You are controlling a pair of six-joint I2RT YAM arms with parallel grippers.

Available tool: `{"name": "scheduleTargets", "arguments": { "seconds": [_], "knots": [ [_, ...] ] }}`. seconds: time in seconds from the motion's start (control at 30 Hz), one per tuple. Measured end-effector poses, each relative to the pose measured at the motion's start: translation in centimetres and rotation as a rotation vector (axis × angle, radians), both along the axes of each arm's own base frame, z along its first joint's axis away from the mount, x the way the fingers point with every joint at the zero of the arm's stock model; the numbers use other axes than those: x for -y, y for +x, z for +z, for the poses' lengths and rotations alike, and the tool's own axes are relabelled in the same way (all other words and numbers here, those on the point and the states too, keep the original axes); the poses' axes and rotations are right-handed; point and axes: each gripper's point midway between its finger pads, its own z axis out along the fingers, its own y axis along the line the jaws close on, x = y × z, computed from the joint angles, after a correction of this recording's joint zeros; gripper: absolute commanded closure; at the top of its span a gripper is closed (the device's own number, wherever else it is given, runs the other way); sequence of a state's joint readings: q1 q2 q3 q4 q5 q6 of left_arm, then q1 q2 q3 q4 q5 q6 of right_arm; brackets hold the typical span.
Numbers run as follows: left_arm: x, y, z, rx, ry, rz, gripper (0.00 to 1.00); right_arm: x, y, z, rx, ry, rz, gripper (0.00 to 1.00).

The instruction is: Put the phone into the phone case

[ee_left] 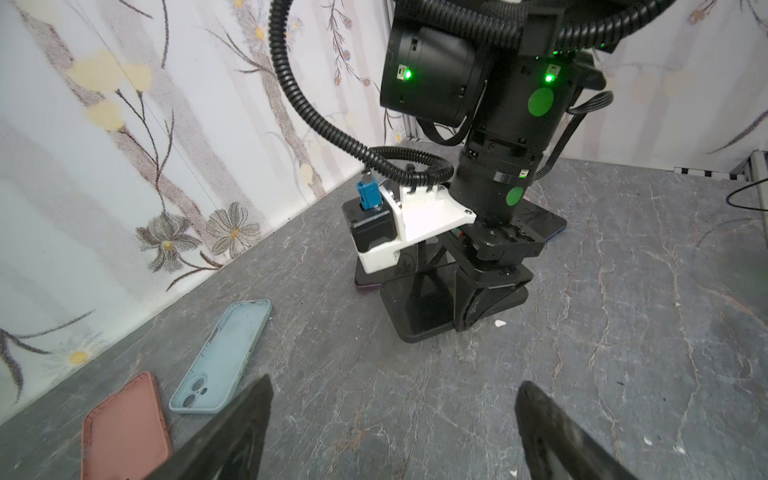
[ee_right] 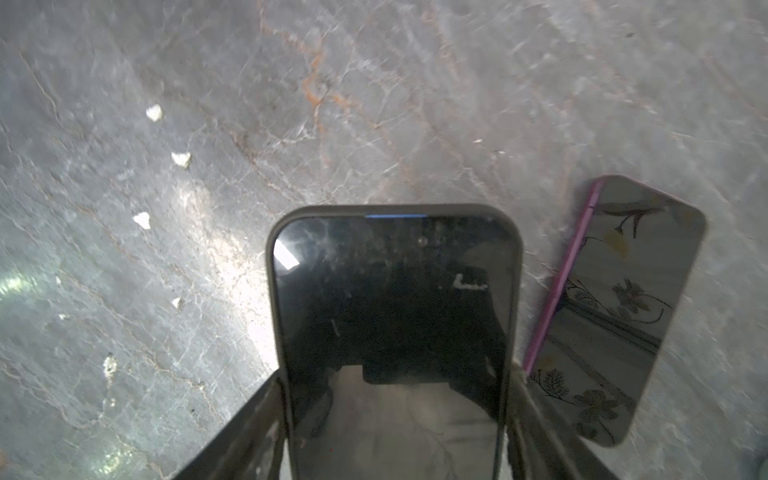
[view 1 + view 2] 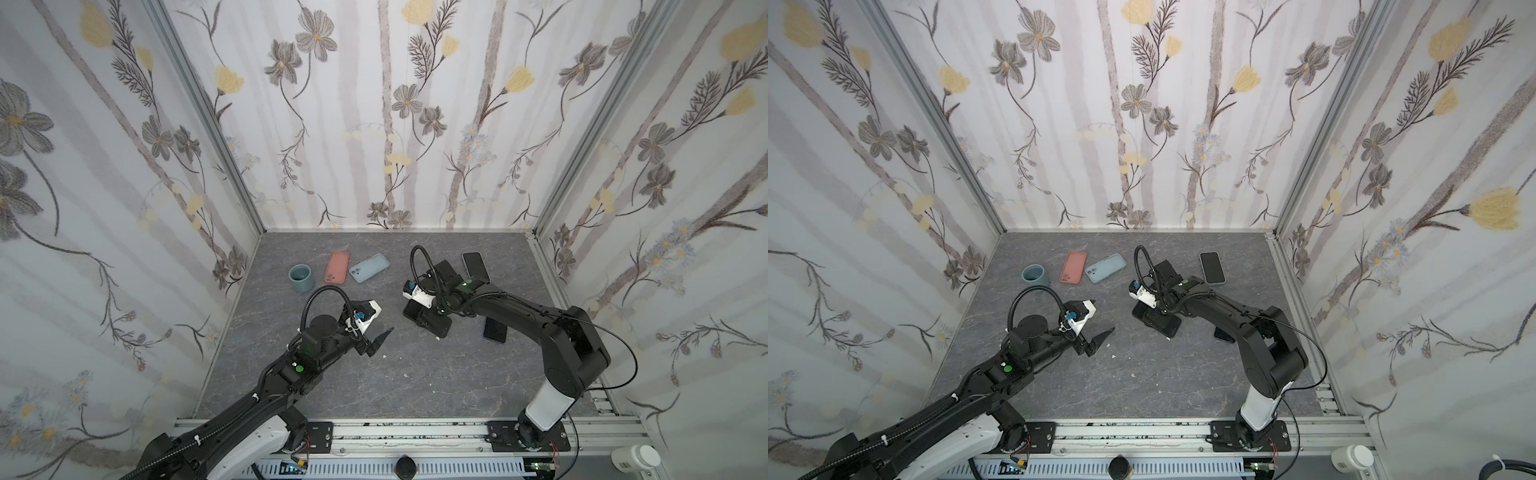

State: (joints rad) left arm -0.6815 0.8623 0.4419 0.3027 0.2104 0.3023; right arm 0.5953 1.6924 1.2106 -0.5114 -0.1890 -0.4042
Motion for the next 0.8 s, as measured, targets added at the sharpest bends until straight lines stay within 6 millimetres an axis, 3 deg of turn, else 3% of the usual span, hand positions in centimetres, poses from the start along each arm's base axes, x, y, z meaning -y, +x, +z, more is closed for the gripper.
{"name": "scheduleTargets", "arguments": {
  "seconds": [0.2,0.37,0.63,0.8],
  "knots": [
    [2.0,1.9,1.8,0.001,-0.017,-0.001,0.09,3.9,3.7,3.3,0.027,0.102,-0.191,0.43],
    [4.8,3.2,2.1,-0.019,-0.031,-0.022,0.09,10.0,7.6,4.1,0.041,0.127,-0.413,0.44],
    [9.0,3.4,2.3,-0.028,-0.059,-0.097,0.09,21.3,13.9,2.9,0.061,0.088,-0.766,0.43],
    [9.8,3.0,1.6,-0.05,-0.054,-0.128,0.08,27.5,17.0,1.5,0.075,0.043,-0.93,0.44]
  ]
}}
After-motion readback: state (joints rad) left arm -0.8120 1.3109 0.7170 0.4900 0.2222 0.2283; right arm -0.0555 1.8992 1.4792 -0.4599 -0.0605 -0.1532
